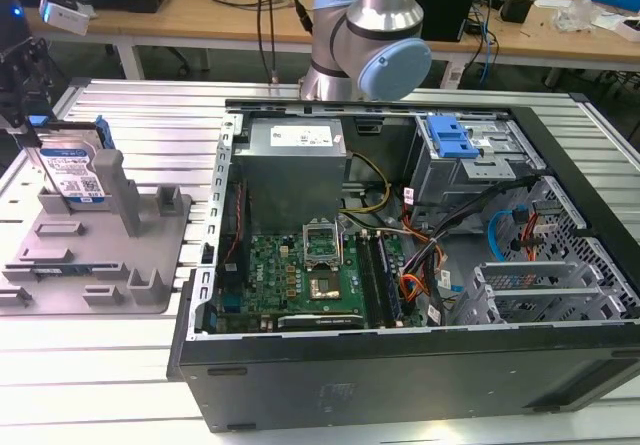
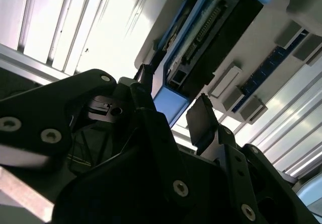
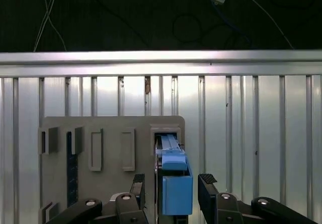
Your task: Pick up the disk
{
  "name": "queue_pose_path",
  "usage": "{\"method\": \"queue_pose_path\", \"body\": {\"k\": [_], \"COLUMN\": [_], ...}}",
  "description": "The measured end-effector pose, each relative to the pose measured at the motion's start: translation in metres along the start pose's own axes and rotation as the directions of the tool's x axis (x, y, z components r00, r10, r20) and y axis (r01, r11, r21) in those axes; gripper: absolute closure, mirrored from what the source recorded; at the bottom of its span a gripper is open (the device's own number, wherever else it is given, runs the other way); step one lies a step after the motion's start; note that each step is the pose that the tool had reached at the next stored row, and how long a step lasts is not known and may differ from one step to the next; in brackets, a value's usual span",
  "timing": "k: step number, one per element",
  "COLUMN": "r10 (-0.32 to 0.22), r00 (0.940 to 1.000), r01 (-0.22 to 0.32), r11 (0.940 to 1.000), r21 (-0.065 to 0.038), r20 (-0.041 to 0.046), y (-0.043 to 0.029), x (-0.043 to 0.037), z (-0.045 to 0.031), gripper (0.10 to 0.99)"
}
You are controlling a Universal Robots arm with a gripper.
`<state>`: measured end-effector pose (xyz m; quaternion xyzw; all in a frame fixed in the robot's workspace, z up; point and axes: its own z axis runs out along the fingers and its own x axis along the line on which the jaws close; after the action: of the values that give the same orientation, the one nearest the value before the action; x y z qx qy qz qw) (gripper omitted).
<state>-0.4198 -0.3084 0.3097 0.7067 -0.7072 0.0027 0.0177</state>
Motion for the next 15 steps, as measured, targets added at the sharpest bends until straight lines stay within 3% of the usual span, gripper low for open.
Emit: {"method": "queue_pose_path", "body": {"k": [4, 15], "r10": [-0.009, -0.010], "r00": [1.0000, 0.9999], "r01": [0.009, 0.010], "r11": [0.9999, 0.9999], "r21": [0.011, 0.011], "r20": [-0.0006, -0.0013], "y": [0.0022, 0.0026], "x": [-0.0001, -0.0003], "z": [0.0036, 0.0070], "gripper": [0.545, 0.545]}}
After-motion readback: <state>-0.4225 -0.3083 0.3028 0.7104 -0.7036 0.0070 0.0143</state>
